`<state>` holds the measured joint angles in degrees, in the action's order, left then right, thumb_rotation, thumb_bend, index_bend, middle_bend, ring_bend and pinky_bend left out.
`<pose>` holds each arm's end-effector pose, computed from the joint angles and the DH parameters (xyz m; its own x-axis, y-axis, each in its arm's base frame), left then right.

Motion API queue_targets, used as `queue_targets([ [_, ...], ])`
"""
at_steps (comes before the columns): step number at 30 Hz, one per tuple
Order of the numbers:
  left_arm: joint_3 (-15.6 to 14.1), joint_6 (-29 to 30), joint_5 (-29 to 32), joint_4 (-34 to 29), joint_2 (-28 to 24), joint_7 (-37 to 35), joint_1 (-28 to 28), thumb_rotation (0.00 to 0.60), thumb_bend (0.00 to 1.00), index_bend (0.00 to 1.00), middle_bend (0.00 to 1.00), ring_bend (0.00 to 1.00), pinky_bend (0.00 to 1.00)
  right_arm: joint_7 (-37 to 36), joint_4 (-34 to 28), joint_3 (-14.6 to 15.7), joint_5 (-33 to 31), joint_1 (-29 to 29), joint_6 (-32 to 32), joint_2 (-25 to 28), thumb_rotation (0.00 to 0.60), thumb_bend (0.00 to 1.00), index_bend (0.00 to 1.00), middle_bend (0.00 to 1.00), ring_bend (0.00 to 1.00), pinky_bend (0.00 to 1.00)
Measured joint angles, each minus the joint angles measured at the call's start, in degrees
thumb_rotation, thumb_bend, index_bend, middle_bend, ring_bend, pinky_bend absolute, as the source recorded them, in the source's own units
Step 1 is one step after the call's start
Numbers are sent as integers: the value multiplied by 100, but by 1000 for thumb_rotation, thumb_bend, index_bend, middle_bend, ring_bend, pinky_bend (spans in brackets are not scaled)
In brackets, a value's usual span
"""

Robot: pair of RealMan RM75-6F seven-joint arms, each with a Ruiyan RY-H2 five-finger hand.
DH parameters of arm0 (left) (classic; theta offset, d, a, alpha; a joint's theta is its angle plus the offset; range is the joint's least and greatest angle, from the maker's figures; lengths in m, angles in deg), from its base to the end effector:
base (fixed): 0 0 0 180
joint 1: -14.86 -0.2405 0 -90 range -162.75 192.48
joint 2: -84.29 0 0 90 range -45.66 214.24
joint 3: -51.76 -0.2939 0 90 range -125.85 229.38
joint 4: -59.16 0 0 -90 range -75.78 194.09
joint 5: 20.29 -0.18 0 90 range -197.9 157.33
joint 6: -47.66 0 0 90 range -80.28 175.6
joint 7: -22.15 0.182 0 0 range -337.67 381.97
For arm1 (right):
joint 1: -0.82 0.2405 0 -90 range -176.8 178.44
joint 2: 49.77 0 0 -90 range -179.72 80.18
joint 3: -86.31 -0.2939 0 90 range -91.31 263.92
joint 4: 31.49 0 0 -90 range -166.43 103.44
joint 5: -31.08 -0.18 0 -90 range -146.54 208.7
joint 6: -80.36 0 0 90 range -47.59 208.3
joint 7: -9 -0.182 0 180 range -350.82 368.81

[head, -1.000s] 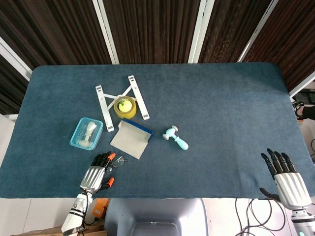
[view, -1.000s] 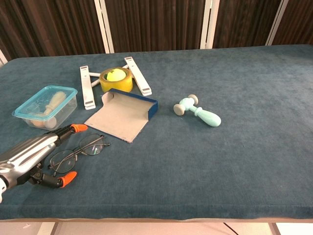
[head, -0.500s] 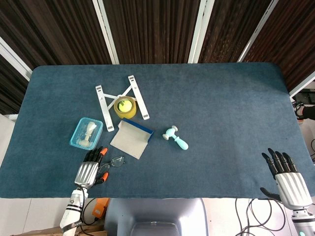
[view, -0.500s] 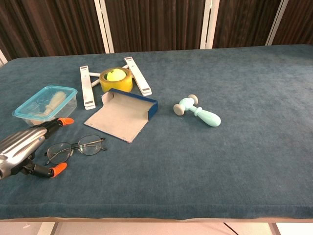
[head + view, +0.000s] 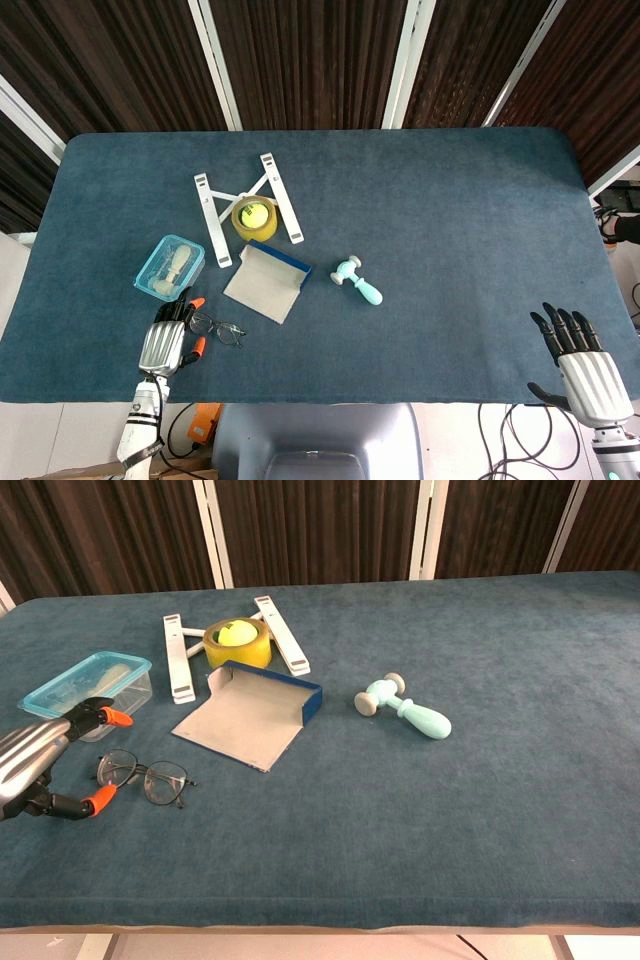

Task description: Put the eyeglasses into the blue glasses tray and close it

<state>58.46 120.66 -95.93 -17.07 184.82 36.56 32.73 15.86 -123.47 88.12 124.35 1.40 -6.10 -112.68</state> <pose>-0.2731 0.2905 -0.0228 0.2780 0.1557 0.9479 0.9601 -0.0762 -0.2691 -0.3342 -0.1786 0.1918 0.5315 -0.0804 0.8432 -0.8468 -0.0752 0.5266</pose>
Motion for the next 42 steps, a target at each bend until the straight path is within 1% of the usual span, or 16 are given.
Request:
queue_targets([
  [7, 16, 45, -127, 11, 41, 104, 110, 600, 364, 245, 0, 0, 142, -178, -8, 51, 77, 11, 18, 83, 600, 182, 0, 0, 0, 0],
  [13, 38, -41, -158, 146, 146, 195, 239, 600, 365, 373, 3, 0, 137, -235, -19, 75, 100, 26, 50, 127, 600, 182, 0, 0, 0, 0],
  [19, 59, -132, -137, 402, 314, 288, 349, 600, 364, 463, 16, 0, 130, -253, -28, 96, 116, 40, 87, 146, 600, 182, 0, 0, 0, 0],
  [27, 120, -182, -65, 749, 489, 328, 443, 600, 363, 504, 27, 0, 127, -316, -41, 120, 131, 63, 141, 188, 600, 182, 0, 0, 0, 0],
  [33, 113, -241, -17, 799, 513, 284, 465, 600, 364, 557, 44, 0, 126, -328, -46, 135, 138, 76, 169, 203, 600, 182, 0, 0, 0, 0],
  [38, 140, -210, 1, 869, 544, 271, 477, 600, 374, 583, 61, 5, 126, -330, -46, 142, 138, 83, 188, 208, 600, 182, 0, 0, 0, 0],
  [42, 167, -180, 26, 946, 560, 254, 477, 600, 385, 623, 83, 17, 127, -323, -56, 145, 132, 91, 206, 213, 600, 182, 0, 0, 0, 0],
])
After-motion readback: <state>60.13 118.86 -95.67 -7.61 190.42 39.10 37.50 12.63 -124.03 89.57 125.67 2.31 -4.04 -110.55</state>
